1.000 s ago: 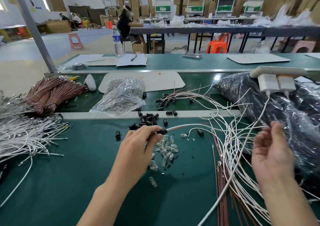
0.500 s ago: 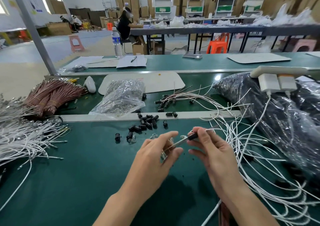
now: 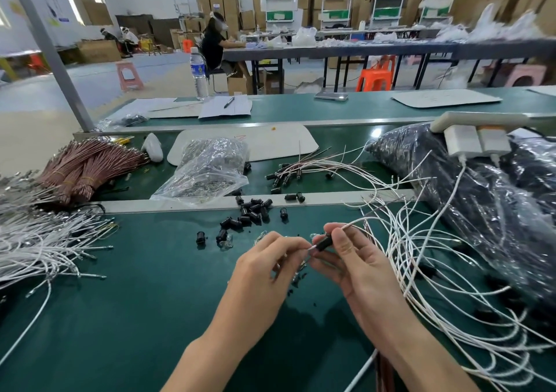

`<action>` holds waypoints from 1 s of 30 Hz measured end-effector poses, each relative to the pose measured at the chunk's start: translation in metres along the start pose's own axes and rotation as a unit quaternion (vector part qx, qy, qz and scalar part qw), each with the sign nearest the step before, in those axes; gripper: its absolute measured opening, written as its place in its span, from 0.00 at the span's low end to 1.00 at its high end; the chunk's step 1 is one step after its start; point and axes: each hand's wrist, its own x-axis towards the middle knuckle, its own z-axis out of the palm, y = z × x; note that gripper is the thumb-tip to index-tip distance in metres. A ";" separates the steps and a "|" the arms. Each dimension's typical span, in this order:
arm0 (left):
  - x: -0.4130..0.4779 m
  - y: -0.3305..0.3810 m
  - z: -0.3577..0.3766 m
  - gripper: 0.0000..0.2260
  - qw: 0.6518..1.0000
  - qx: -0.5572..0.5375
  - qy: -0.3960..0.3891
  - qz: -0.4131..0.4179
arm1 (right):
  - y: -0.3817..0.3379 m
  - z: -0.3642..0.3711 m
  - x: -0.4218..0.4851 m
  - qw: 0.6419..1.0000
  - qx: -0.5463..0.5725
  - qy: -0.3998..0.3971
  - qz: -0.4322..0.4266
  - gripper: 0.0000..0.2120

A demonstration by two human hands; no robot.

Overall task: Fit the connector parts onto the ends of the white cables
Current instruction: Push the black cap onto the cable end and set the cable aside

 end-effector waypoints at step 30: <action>0.004 -0.001 0.000 0.09 0.917 -0.296 -0.082 -0.255 | 0.001 -0.010 0.003 0.995 -0.080 -0.016 -0.055 0.21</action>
